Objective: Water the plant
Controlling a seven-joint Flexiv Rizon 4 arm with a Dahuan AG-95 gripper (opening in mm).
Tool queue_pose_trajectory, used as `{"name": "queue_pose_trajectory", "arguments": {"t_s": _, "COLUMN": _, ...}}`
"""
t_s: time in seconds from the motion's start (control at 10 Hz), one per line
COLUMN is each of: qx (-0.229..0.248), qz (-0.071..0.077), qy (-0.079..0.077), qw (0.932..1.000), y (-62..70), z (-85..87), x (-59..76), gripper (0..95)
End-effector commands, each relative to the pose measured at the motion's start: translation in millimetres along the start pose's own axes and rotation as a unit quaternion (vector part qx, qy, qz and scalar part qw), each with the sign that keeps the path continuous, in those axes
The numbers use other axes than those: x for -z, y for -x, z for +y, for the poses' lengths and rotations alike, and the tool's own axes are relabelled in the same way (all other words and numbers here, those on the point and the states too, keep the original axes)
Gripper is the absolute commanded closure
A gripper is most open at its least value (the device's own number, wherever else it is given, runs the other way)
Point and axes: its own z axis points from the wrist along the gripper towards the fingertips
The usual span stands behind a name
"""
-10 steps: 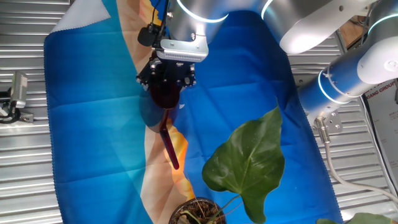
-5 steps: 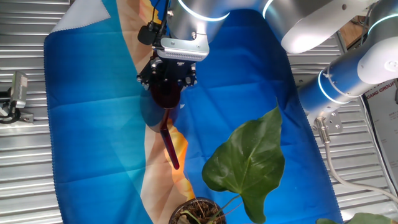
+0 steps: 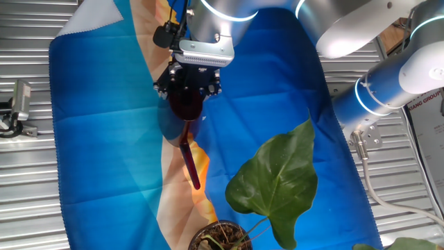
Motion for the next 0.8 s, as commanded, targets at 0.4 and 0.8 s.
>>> {"name": "queue_pose_trajectory", "arguments": {"t_s": 0.4, "qx": 0.001, "qz": 0.002, "qy": 0.003, "qw": 1.0, "y": 1.4, "z": 1.9, "x": 6.0, "gripper": 95.0}}
{"name": "queue_pose_trajectory", "arguments": {"t_s": 0.8, "qx": 0.002, "qz": 0.004, "qy": 0.004, "qw": 1.0, "y": 2.0, "z": 2.2, "x": 7.3, "gripper": 95.0}}
